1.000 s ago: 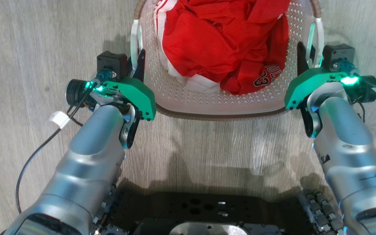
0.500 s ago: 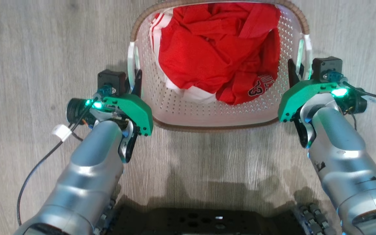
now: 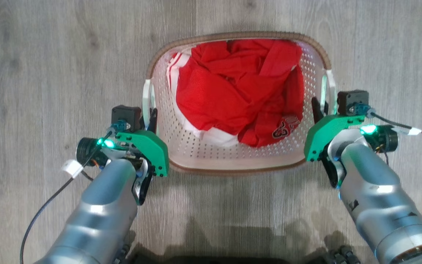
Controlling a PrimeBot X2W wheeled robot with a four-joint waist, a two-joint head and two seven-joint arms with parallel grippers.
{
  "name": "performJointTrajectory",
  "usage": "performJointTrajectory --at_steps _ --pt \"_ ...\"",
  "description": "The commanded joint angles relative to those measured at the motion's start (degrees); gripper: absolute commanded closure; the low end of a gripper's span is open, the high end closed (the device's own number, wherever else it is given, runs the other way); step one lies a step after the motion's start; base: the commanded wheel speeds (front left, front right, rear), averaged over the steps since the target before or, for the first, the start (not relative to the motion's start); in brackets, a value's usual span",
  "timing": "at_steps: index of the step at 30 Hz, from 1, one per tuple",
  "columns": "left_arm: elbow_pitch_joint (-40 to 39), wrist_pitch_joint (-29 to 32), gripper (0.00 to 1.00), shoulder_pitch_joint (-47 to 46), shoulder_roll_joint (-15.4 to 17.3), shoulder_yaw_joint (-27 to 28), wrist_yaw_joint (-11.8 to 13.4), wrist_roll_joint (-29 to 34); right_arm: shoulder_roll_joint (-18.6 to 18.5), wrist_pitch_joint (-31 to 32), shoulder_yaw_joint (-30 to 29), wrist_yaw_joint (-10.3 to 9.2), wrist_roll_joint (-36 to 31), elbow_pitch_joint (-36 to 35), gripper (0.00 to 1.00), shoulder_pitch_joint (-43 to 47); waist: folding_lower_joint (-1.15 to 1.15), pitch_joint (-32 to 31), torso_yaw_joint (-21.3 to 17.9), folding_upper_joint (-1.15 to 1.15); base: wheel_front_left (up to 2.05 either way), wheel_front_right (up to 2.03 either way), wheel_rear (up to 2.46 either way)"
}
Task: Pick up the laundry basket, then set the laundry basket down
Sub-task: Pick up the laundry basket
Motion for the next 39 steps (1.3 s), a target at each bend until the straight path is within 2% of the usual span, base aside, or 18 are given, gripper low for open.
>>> performJointTrajectory --at_steps 1,7,18,27,39 --pt "-0.2 -0.4 1.00 1.0 1.5 1.1 0.1 -0.1 0.8 -0.3 1.4 -0.09 0.6 -0.1 1.00 2.8 0.00 -1.0 -0.1 0.00 0.00 0.00 0.00" --pt "4.7 -0.4 1.00 2.2 1.5 -1.1 -1.2 -1.3 0.8 0.0 6.6 -0.09 6.0 3.3 1.00 4.0 0.00 -5.2 -0.6 0.00 0.00 0.00 0.00" --pt "11.6 0.4 1.00 4.5 1.5 -6.3 -3.1 -5.9 0.8 4.9 16.0 -0.09 17.3 5.1 1.00 7.1 0.00 -13.7 -1.7 0.00 0.00 0.00 0.00" --pt "13.8 4.5 1.00 7.5 1.5 -10.0 -3.8 -8.9 0.8 9.7 22.0 -0.09 25.4 5.9 1.00 11.0 0.00 -20.7 -2.3 0.00 0.00 0.00 0.00" --pt "14.7 7.9 1.00 10.2 1.5 -13.1 -4.2 -11.5 0.8 12.7 28.1 -0.09 32.6 6.6 1.00 13.8 0.00 -27.9 -3.1 0.00 0.00 0.00 0.00"
